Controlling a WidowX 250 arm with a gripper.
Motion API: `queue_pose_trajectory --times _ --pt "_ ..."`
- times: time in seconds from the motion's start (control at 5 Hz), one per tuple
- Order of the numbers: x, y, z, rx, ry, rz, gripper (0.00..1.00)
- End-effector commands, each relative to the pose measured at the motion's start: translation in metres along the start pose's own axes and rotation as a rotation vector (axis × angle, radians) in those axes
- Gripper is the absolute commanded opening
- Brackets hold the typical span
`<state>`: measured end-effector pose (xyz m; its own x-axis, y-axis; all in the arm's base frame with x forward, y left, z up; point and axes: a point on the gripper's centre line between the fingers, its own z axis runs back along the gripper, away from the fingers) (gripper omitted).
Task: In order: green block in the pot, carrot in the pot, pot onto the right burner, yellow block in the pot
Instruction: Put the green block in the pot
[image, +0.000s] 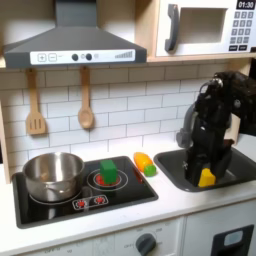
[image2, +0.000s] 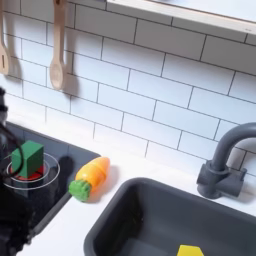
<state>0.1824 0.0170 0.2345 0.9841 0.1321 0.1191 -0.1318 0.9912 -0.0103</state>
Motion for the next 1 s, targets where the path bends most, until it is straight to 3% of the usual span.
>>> queue_pose_trajectory --times 0.0,0.4,0.8 --pt "0.033 0.014 -0.002 0.008 -0.010 0.056 1.00" --pt "0.067 0.031 -0.005 0.023 -0.021 0.082 1.00" --pt "0.085 0.047 -0.017 0.041 -0.015 0.128 1.00"
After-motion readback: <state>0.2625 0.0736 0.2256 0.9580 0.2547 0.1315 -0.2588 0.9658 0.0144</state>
